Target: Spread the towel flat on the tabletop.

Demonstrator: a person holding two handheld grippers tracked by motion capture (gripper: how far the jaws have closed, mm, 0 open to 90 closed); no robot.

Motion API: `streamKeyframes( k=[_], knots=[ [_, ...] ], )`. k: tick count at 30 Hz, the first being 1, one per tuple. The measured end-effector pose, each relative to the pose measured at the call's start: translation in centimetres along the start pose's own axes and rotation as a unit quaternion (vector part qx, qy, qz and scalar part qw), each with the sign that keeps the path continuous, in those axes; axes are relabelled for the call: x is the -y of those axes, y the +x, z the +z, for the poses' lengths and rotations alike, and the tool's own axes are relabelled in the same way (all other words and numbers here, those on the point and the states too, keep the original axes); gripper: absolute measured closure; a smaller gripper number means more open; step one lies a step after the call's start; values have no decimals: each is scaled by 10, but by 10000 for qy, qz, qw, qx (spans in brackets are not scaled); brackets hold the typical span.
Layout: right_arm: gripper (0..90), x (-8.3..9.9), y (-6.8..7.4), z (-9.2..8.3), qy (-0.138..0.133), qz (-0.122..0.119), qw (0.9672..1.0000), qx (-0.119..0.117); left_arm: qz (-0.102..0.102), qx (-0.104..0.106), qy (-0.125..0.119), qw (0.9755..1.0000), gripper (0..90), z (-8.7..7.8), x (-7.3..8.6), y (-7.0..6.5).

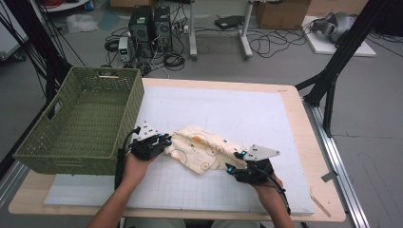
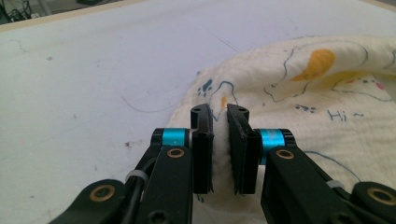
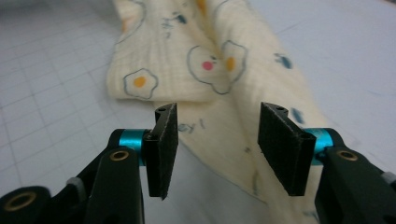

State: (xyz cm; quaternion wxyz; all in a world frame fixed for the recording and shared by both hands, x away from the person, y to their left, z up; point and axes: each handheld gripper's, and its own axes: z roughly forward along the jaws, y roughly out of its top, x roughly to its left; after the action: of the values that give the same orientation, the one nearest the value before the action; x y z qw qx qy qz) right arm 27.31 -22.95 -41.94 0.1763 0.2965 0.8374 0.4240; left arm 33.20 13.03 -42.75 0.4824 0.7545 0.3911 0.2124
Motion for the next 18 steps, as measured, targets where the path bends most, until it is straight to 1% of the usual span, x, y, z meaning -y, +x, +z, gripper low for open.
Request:
streamKeyframes(
  k=[1,2,3,4,5,6,8,9,10,11,12,13,14,15,16,17,18],
  knots=[
    [507,-2,5,10,101,-65,9998,-183,-14,-47,-45,10000,802,-1,0,1],
    [507,-2,5,10,101,-65,9998,-183,-27,-61,-78,9999,802,-1,-1,2],
    [518,-3,7,15,146,-110,9994,-282,-34,-93,-110,9999,802,-2,-1,2],
    [539,-4,12,24,224,-214,9986,-435,-42,-95,-129,9999,802,-2,-1,2],
    [547,-5,15,28,257,-249,9981,-498,-37,-97,-137,9999,802,-2,-1,2],
    [547,-5,15,28,257,-249,9981,-498,-42,-102,-134,9998,802,-2,-1,2],
    [560,-7,18,36,320,-311,9973,-575,-35,-109,-117,9999,802,-1,-1,2],
    [566,-10,19,45,390,-344,9973,-527,-42,-111,-124,9999,802,-1,-1,2],
    [584,-11,19,49,460,-370,9973,-426,-48,-108,-134,9998,802,-1,-1,2],
    [584,-11,19,49,460,-370,9973,-426,-88,-83,-159,9998,802,-1,-1,3],
    [611,-11,18,54,554,-389,9971,-358,-205,-54,-194,9996,802,-1,-2,3],
    [670,-11,14,61,600,-215,9968,-478,-297,-53,-234,9993,804,-2,-3,4],
    [670,-11,14,61,600,-215,9968,-478,-333,-65,-263,9991,804,-2,-4,4],
    [719,-11,12,61,596,-137,9966,-560,-330,-59,-240,9992,805,-1,-7,4],
    [838,-10,12,61,598,-27,9957,-706,-302,-80,-266,9992,807,-1,-9,4],
    [838,-10,12,61,598,-27,9957,-706,-290,-101,-286,9991,807,0,-11,4],
    [862,-10,14,59,658,15,9943,-834,-288,-133,-286,9991,807,2,-13,5]
  ],
)
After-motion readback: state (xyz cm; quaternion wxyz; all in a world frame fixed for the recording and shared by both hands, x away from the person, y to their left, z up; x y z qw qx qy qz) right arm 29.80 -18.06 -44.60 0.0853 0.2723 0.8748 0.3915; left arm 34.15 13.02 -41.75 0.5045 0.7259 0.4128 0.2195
